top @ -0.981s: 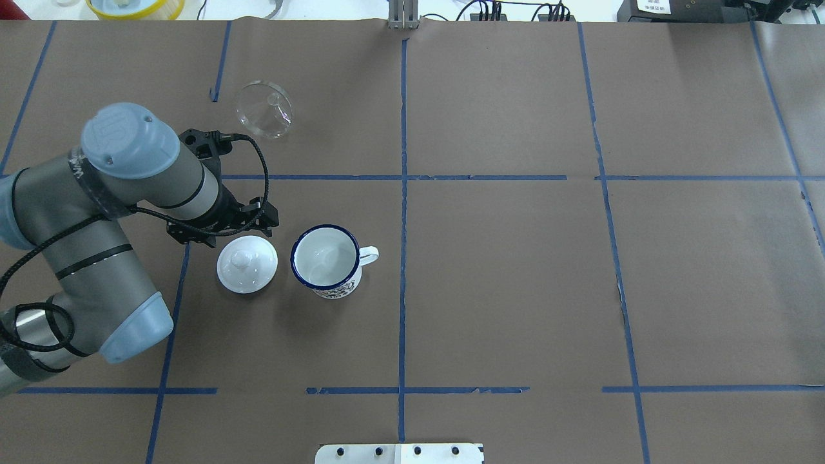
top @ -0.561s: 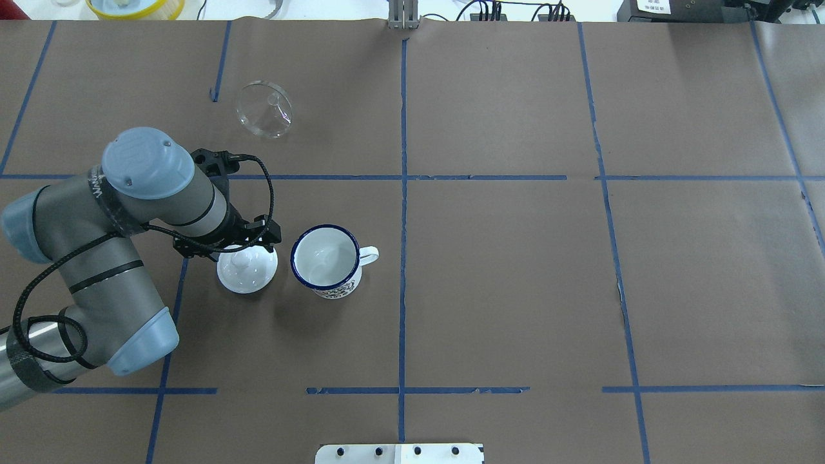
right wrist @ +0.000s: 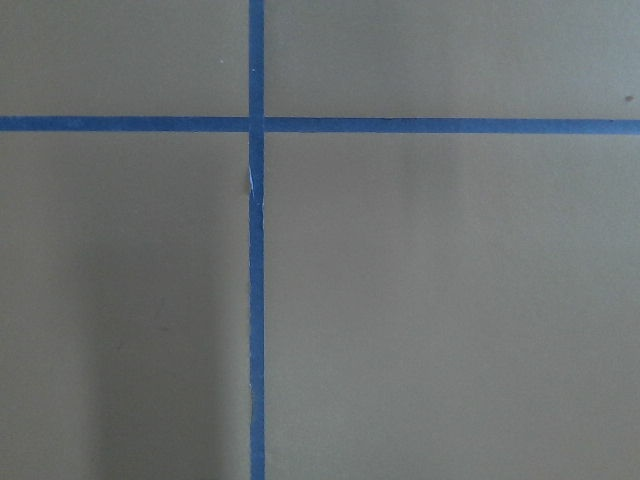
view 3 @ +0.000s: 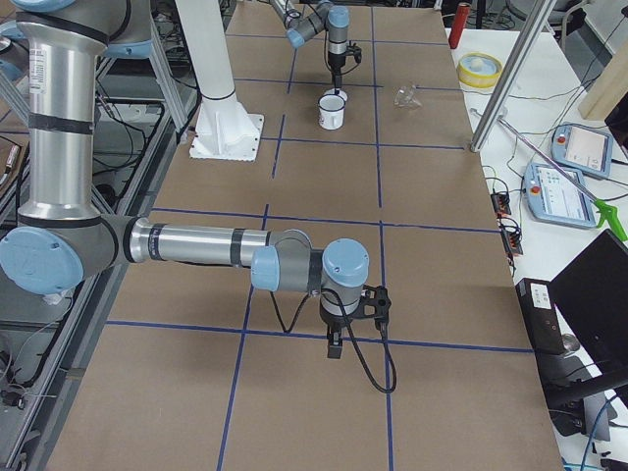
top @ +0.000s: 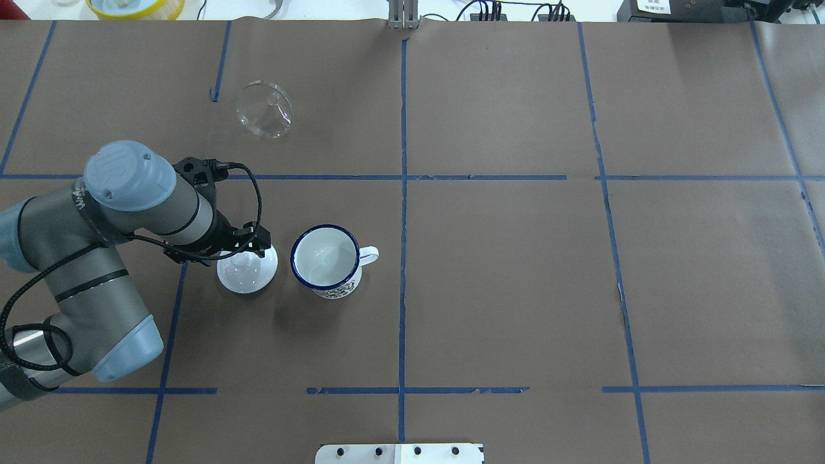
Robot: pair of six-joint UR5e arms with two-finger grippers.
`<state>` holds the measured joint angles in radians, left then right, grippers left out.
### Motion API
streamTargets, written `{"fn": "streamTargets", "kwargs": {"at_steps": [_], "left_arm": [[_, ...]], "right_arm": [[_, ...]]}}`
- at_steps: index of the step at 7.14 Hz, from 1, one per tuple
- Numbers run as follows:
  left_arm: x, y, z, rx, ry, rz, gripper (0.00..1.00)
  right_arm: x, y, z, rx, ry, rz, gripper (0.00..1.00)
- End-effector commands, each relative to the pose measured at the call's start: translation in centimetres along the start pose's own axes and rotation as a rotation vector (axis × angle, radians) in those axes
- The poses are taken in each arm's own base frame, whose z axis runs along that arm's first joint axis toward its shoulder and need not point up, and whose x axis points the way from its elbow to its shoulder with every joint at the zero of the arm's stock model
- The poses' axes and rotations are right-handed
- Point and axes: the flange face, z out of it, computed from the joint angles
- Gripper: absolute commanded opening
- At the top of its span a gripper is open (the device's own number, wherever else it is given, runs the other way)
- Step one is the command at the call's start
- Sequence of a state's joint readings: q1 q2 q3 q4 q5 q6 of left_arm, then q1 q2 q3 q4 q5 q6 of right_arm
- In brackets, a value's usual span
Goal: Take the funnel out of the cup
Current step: 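Close the left gripper on the white lid's knob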
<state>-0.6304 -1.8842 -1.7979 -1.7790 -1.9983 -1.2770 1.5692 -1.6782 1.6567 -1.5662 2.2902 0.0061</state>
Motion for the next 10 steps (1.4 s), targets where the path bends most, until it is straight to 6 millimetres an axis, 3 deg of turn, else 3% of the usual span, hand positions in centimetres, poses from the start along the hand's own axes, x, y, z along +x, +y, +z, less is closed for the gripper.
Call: {"fn": "streamTargets", "kwargs": {"at_steps": [1, 5, 7, 8, 10], "left_arm": [[0.3, 0.1, 0.0, 0.000, 0.002, 0.001, 0.64], [0.4, 0.3, 0.1, -0.003, -0.002, 0.001, 0.64], [0.5, 0.3, 0.0, -0.004, 0.000, 0.002, 0.30], [0.6, 0.4, -0.1, -0.003, 0.003, 0.005, 0.00], [0.8, 0.5, -0.9, 0.002, 0.013, 0.007, 0.00]], "right_arm": [[0.0, 0.0, 0.0, 0.000, 0.000, 0.000, 1.00], [0.0, 0.0, 0.0, 0.000, 0.000, 0.000, 1.00], [0.0, 0.0, 0.0, 0.000, 0.000, 0.000, 1.00], [0.0, 0.0, 0.0, 0.000, 0.000, 0.000, 1.00], [0.0, 0.0, 0.0, 0.000, 0.000, 0.000, 1.00]]}}
